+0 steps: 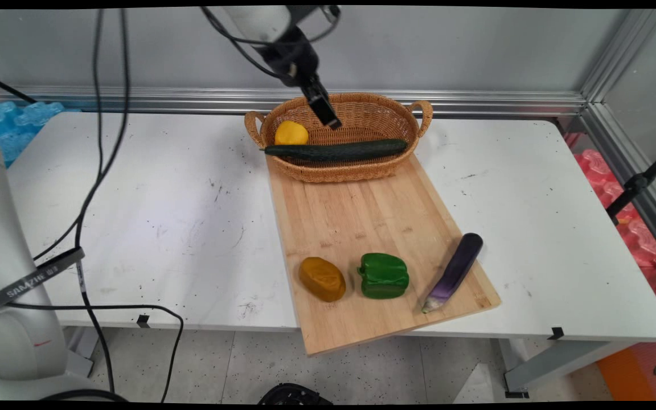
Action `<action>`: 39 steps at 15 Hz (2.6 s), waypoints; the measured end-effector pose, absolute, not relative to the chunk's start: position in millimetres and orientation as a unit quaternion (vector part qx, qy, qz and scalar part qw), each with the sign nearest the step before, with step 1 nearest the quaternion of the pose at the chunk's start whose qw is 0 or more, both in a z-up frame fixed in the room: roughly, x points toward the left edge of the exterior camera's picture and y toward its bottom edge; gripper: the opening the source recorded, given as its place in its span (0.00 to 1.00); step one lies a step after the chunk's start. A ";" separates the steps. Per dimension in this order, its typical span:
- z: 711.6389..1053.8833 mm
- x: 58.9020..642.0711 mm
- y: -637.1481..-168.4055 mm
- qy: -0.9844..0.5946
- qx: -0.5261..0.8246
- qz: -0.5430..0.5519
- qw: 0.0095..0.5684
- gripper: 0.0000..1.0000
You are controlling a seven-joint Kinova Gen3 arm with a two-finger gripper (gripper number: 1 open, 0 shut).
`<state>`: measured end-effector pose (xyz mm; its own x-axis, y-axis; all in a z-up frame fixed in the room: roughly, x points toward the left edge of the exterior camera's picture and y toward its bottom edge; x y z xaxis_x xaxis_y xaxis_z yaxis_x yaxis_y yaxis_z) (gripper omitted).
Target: Pick up the cucumber from the vegetable basket, then place the picked object on the cutting board
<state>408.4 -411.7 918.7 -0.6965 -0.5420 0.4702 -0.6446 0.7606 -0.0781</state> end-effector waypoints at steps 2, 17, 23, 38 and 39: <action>902.5 397.8 -425.2 -0.915 0.325 0.121 0.206 1.00; 809.4 356.4 -483.4 -0.925 0.335 0.102 0.148 1.00; 817.4 361.3 -478.1 -0.927 0.328 0.103 0.148 0.00; 950.7 370.4 -391.5 -0.925 0.301 0.110 0.205 0.00; 954.2 367.9 -383.4 -0.925 0.298 0.106 0.210 0.00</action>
<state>367.9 -383.4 954.2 -0.7338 -0.5071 0.4520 -0.5960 0.7999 -0.0702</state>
